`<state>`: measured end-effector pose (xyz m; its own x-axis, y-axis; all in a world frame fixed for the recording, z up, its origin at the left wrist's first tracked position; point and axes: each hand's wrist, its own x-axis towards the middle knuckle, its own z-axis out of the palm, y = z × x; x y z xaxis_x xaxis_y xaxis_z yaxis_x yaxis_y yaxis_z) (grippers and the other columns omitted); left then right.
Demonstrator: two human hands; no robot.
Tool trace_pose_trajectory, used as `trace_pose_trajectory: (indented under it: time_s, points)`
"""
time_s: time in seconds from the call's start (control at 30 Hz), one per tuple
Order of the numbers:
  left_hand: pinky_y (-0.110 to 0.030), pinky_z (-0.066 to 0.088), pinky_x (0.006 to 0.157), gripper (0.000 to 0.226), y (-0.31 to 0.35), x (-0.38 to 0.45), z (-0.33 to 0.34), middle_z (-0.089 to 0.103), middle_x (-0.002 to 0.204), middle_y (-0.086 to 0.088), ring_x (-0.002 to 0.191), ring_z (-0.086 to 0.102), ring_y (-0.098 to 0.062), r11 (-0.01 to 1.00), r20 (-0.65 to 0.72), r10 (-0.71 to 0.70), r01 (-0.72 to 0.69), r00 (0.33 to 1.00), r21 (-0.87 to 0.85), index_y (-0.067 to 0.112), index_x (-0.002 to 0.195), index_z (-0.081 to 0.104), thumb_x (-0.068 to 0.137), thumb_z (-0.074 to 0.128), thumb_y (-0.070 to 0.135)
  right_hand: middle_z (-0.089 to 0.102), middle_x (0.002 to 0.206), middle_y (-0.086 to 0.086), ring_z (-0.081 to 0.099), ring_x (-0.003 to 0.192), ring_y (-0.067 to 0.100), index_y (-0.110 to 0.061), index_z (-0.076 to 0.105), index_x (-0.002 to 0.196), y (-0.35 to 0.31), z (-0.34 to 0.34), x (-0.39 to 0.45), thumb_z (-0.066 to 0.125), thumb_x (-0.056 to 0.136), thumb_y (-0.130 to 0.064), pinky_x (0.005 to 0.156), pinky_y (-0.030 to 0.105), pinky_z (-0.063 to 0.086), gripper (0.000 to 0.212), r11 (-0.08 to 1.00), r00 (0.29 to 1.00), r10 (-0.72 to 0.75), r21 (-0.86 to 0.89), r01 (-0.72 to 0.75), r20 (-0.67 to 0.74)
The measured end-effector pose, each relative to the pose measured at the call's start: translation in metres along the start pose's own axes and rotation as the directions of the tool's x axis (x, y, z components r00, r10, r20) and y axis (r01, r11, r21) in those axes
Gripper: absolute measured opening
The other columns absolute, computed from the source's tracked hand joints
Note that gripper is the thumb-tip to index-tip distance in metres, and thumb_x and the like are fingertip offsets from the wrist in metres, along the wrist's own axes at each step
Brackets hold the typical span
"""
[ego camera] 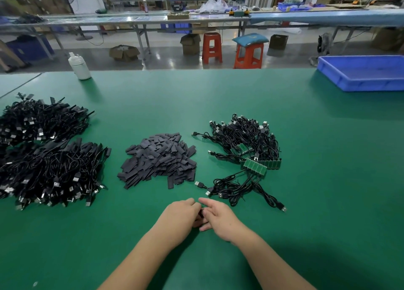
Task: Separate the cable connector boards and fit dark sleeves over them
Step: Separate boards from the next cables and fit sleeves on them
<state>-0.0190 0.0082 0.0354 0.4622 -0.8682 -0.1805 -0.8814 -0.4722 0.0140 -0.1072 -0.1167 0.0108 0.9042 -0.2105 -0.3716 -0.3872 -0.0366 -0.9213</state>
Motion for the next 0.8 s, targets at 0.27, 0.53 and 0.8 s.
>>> trace_pose_trajectory:
  time_s: [0.27, 0.53, 0.8]
  points:
    - [-0.024, 0.043, 0.049, 0.031, -0.006, -0.013, -0.017, 0.059, 0.076, 0.006, 0.064, 0.062, -0.011, 0.992, -0.186, 0.072, -0.051, 0.98, 0.113, 0.024, 0.087, 0.067, 0.062, 0.084, 0.03, 0.07, 0.083, 0.003, 0.07, 0.07, 0.018, -0.008, 0.046, 0.139, -0.014, 0.004, -0.002, 0.046, 0.102, -0.007, 0.071, 0.031, 0.06, 0.037, 0.998, 0.996, 0.011, -0.062, -0.016, -0.085]
    - [-0.017, 0.048, 0.049, 0.053, -0.007, -0.016, -0.017, 0.061, 0.07, 0.009, 0.055, 0.058, -0.008, 0.978, -0.29, 0.188, -0.151, 0.938, 0.147, 0.022, 0.079, 0.071, 0.03, 0.09, 0.021, 0.072, 0.092, 0.007, 0.073, 0.081, 0.016, -0.012, 0.062, 0.118, -0.034, 0.013, -0.008, 0.034, 0.097, -0.002, 0.071, 0.024, 0.06, 0.037, 0.964, 0.989, -0.055, -0.266, 0.017, -0.135]
    - [-0.02, 0.042, 0.104, 0.053, 0.003, -0.014, -0.017, 0.047, 0.141, 0.008, 0.122, 0.052, 0.001, 0.548, -0.35, -0.4, -0.086, 0.847, -0.832, 0.026, 0.145, 0.036, 0.097, 0.055, 0.013, 0.073, 0.095, 0.014, 0.071, 0.082, 0.023, 0.003, 0.061, 0.115, -0.065, 0.005, -0.006, 0.048, 0.1, -0.002, 0.081, 0.038, 0.061, 0.02, 0.981, 0.984, -0.013, 0.187, 0.047, -0.179]
